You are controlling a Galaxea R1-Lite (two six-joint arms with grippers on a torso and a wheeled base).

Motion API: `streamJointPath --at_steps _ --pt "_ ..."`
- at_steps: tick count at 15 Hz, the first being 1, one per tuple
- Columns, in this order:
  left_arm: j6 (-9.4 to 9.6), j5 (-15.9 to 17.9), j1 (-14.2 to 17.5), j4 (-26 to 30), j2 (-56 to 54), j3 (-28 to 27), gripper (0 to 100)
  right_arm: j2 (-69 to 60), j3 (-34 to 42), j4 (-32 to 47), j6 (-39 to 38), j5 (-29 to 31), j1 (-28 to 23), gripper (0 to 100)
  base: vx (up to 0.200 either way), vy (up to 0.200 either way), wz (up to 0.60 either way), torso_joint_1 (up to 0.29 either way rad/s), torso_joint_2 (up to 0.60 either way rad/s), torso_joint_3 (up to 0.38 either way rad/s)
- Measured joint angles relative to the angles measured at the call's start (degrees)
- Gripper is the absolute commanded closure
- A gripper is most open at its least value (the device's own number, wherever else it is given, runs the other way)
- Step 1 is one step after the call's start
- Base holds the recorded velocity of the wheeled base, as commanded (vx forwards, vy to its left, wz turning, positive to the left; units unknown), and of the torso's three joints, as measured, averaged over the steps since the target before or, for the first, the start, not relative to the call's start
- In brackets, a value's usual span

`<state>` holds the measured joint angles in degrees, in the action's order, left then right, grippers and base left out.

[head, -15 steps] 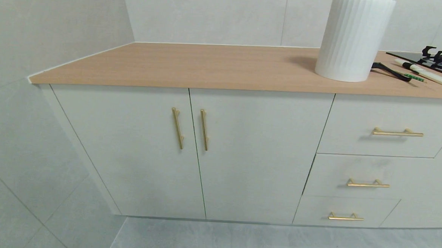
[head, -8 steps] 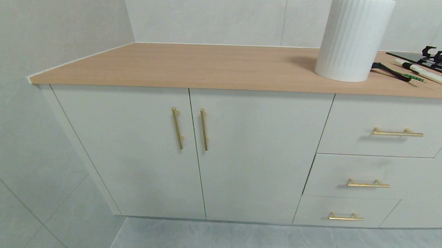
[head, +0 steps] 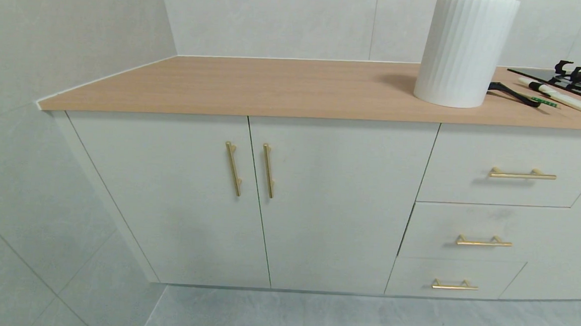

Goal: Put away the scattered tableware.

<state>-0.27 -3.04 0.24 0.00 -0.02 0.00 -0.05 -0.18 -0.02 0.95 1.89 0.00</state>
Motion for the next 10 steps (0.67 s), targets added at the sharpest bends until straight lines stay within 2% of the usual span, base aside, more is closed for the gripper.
streamJointPath --at_steps 10 --pt "0.05 0.1 0.0 -0.1 0.0 0.0 0 0.0 0.0 0.1 0.0 -0.1 0.0 0 0.0 0.0 0.0 0.0 0.0 0.0"
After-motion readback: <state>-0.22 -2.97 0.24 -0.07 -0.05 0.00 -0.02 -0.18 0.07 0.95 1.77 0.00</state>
